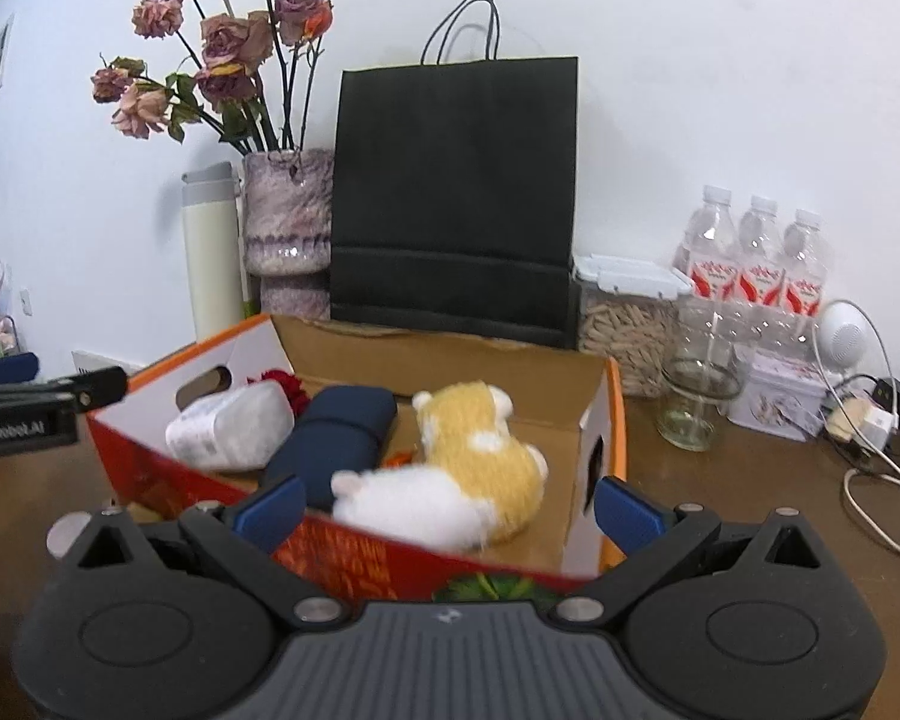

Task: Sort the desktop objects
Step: 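Withdraw both tools from the box toward the white bottle cap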

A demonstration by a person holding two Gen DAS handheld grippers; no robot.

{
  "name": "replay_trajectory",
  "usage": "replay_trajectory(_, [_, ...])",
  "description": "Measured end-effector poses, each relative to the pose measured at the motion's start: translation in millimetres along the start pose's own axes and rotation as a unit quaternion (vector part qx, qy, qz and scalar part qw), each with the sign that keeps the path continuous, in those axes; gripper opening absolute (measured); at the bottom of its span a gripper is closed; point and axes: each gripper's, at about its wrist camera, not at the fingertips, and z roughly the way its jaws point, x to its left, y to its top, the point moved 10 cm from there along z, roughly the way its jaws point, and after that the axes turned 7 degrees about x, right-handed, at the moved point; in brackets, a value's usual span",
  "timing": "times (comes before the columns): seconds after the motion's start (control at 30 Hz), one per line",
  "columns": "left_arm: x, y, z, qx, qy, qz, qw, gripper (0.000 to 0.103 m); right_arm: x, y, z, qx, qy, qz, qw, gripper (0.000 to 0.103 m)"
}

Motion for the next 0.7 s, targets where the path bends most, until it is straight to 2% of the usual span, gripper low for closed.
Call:
replay_trajectory(0.33, [25.5,-23.1,-10.8,0.034,0.008,-0.004,0.9994,0.103,-16.6,-29.7,-12.6,0.016,-0.022,0.022,0.999,0.103])
replay_trajectory(0.7, [32.1,-53.0,-10.5,0.097,0.009,0.007,0.9952,0.103,-19.6,-55.8,-18.0,0.039,-0.037,0.023,0.998,0.103])
